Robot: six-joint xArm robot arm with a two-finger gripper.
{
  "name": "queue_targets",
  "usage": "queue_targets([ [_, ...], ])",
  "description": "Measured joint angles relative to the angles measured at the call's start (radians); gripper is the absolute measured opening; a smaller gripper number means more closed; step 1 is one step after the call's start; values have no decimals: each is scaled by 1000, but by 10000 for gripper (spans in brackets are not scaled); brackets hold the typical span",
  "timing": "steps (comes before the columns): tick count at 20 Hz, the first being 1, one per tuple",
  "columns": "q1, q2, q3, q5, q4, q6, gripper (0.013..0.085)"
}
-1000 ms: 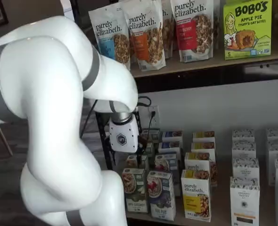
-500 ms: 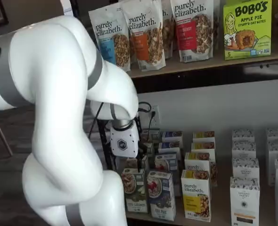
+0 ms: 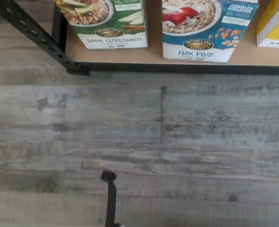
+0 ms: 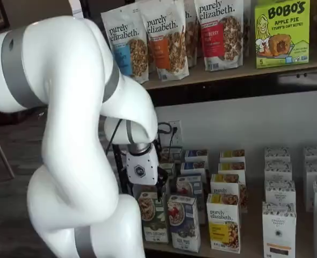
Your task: Pick up the blue and white box that is on the bottom shelf, the second box from the left
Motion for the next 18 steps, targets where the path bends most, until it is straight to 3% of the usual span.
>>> queue_targets([
  [6, 1, 49, -11, -35, -22, 17, 850],
  [18, -21, 145, -39, -101, 18, -44, 850],
])
